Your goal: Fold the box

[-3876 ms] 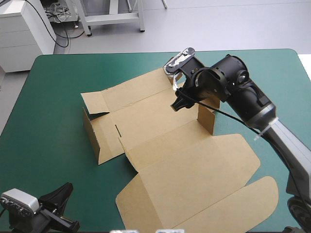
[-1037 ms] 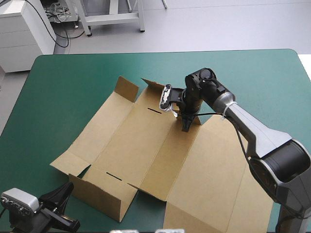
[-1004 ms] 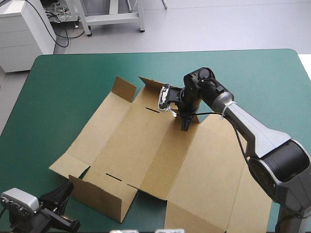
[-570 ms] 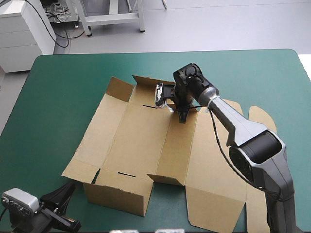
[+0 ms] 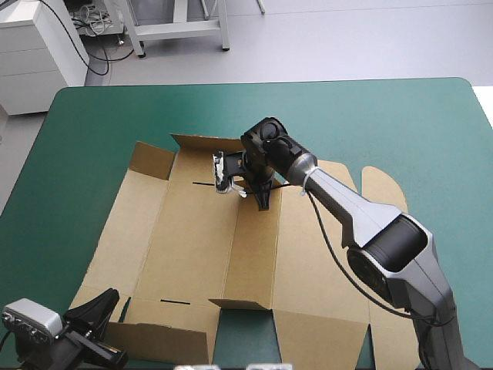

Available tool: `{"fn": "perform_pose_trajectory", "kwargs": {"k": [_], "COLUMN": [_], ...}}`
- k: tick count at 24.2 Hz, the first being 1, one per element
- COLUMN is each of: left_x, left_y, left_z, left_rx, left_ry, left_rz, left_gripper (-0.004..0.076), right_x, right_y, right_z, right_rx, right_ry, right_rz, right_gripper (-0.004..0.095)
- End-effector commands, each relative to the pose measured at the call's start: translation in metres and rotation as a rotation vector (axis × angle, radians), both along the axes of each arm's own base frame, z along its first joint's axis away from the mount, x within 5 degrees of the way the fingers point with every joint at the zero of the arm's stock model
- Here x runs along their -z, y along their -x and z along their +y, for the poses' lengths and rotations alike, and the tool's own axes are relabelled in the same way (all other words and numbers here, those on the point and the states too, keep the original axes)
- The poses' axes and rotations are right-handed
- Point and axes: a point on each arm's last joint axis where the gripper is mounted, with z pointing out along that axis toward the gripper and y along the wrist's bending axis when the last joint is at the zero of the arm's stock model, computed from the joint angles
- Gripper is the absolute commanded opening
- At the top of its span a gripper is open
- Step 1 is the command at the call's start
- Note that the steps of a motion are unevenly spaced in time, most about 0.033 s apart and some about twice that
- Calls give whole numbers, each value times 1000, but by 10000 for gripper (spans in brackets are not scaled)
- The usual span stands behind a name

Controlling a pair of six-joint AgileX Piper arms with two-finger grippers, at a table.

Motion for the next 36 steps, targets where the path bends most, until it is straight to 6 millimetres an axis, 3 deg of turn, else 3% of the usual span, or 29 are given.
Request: {"fn": "perform_pose_trajectory", "kwargs": {"k": [1,3,4,5,6,7,8,9,11,14,16,17,18,19,22,29,36], "left_x": [-13,-13,-13,-13,-13,-13,-13,-13,-13,-13,-13,-13,-13,-13,-13,-13,-13], "left_y": [-1,-1,-1,-1,-1,-1,-1,-1,-1,-1,-1,-1,-1,-1,-1,-1,-1], "left_z": [0,0,0,0,0,0,0,0,0,0,0,0,0,0,0,0,-1], "left_rx": [-6,-6,-6,-6,-6,-6,-6,-6,-6,-6,-6,-6,-6,-6,-6,-6,-5], "left_ry": [51,51,51,51,51,51,51,51,51,51,51,51,51,51,51,51,53], "left_rz": [-66,-66,-66,-66,-66,-66,-66,-66,-66,-66,-66,-66,-66,-66,-66,-66,-66], "left_gripper": [-8,-8,-8,-8,-8,-8,-8,-8,-8,-8,-8,-8,-8,-8,-8,-8,-6], "right_x": [-26,-28,-33,-37,-52,-59,-84,-100,-159,-219,-258,-266,-278,-278,-271,-222,-128], "right_y": [-6,-9,-10,-10,-9,-9,-6,-3,17,57,93,110,130,148,181,243,285], "right_z": [-10,-13,-14,-14,-14,-15,-17,-20,-34,-65,-97,-110,-126,-140,-166,-213,-243], "right_rx": [49,49,41,43,74,86,129,149,245,347,436,473,499,528,563,649,737], "right_ry": [-97,-98,-91,-100,-134,-152,-204,-241,-418,-591,-710,-747,-795,-810,-816,-896,-1008], "right_rz": [-63,-72,-94,-103,-121,-131,-160,-186,-264,-325,-371,-367,-373,-357,-331,-280,-219], "right_gripper": [-9,61,187,245,393,425,490,495,484,393,194,27,-17,-17,-17,-17,-17]}}
